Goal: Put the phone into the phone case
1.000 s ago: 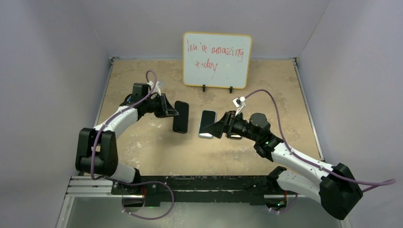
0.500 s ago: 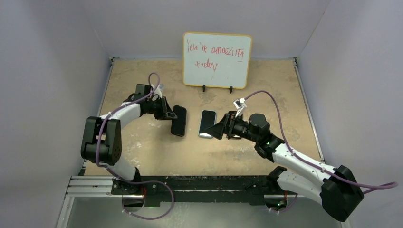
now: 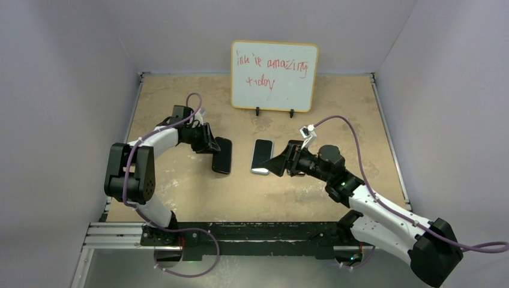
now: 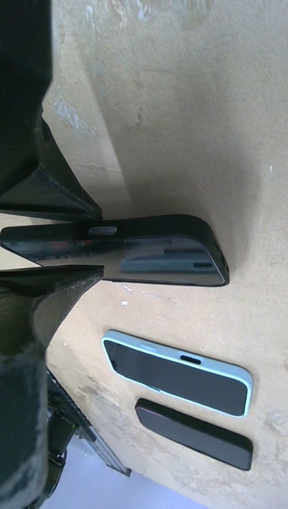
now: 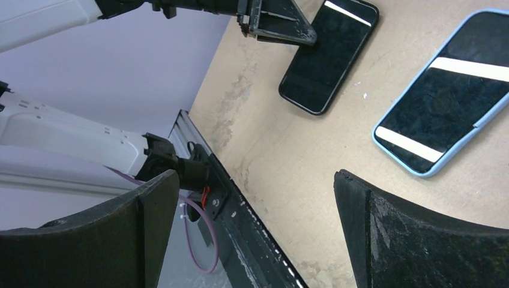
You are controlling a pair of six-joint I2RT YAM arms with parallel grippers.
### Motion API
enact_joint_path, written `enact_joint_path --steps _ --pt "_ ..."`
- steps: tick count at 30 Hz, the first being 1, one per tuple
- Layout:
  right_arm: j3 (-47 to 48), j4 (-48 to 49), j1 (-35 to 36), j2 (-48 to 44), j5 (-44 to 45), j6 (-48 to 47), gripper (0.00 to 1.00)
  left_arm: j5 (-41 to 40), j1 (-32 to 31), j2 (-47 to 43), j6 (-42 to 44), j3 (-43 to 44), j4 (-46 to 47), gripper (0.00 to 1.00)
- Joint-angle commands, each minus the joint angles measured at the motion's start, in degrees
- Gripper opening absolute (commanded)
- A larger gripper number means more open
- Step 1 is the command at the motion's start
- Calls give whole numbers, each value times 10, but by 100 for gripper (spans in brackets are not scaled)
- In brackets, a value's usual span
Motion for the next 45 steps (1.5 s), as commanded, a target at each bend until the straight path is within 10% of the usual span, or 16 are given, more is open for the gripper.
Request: enact_joint_path --steps 1,17,45 --pt "16 -31 1 -7 28 -9 99 -30 5 -28 18 26 -18 34" --pt "87 -171 1 10 130 9 99 -14 3 -192 25 25 -60 86" --pt "205 -282 1 -92 250 -7 99 85 2 -528 -42 9 -49 93"
